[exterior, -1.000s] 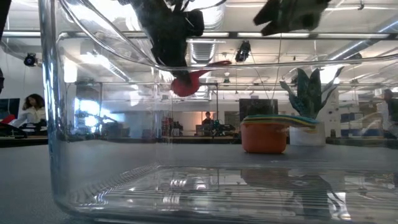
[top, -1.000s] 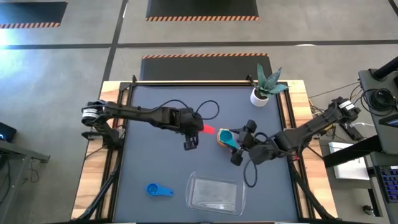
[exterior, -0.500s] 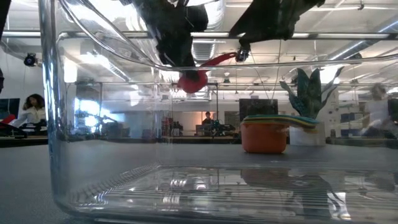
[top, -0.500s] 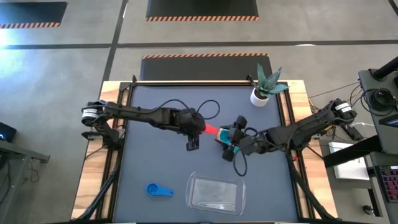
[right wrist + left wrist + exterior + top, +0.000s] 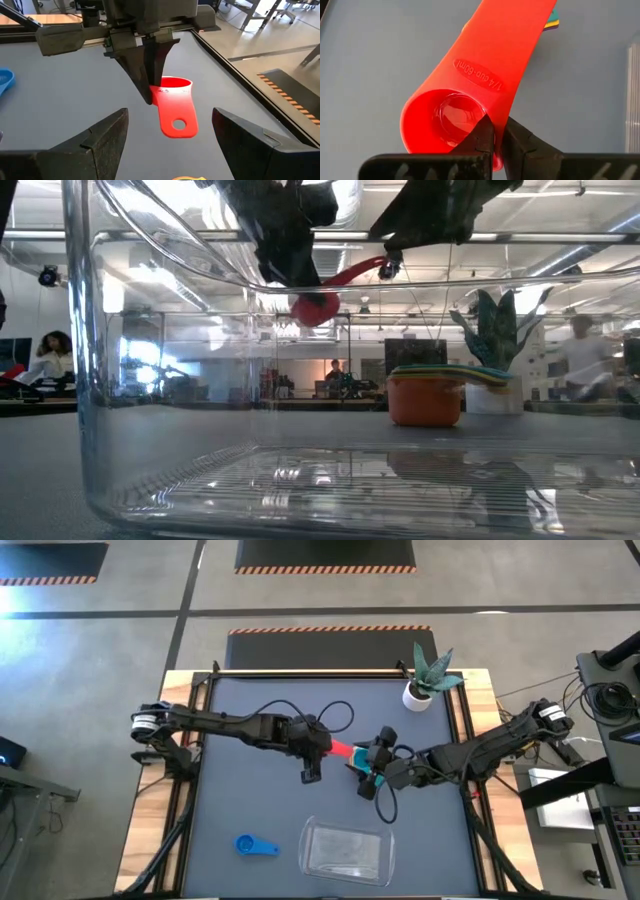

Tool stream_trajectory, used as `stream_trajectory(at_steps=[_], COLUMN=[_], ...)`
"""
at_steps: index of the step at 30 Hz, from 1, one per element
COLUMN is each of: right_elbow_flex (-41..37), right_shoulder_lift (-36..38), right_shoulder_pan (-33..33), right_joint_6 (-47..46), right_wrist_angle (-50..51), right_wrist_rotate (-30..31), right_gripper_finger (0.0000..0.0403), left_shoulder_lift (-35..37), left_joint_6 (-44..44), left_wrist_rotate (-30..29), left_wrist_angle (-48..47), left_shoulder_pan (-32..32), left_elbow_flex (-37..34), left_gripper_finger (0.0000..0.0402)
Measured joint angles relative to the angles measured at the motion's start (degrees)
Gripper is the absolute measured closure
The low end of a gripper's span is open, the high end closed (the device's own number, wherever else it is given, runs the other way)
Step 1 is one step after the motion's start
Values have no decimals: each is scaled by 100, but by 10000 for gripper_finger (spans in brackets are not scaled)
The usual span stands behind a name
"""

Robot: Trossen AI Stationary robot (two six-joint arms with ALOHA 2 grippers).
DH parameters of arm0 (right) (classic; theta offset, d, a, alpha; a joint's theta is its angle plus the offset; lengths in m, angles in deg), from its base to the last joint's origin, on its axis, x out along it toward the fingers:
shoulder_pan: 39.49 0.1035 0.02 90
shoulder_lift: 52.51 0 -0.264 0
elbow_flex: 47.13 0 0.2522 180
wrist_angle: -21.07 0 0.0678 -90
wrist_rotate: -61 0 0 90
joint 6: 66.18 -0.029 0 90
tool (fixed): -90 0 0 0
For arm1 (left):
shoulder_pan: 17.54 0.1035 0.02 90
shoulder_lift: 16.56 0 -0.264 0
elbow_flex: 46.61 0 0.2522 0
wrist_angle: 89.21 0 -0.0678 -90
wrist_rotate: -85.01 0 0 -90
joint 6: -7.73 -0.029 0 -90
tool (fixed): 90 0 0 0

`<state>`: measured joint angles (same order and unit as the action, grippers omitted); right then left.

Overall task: Nest measuring cups in basket
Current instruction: Stack the orange measuring cup on top of the light blue measuring cup

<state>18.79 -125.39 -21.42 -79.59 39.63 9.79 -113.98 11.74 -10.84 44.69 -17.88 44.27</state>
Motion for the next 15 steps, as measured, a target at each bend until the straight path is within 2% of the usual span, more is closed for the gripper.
stream_trajectory(at_steps=[15], right_elbow_flex=[0], right_shoulder_lift=[0], right_shoulder_pan=[0], right_joint_6=[-52], right_wrist_angle=[-2], right_wrist_rotate=[-28], right_gripper_finger=[129], left_shoulder_lift=[0], left_joint_6=[-25], left_wrist_rotate=[58], left_wrist_angle=[74], left_shoulder_pan=[0], left_elbow_flex=[0], left_gripper_finger=[402])
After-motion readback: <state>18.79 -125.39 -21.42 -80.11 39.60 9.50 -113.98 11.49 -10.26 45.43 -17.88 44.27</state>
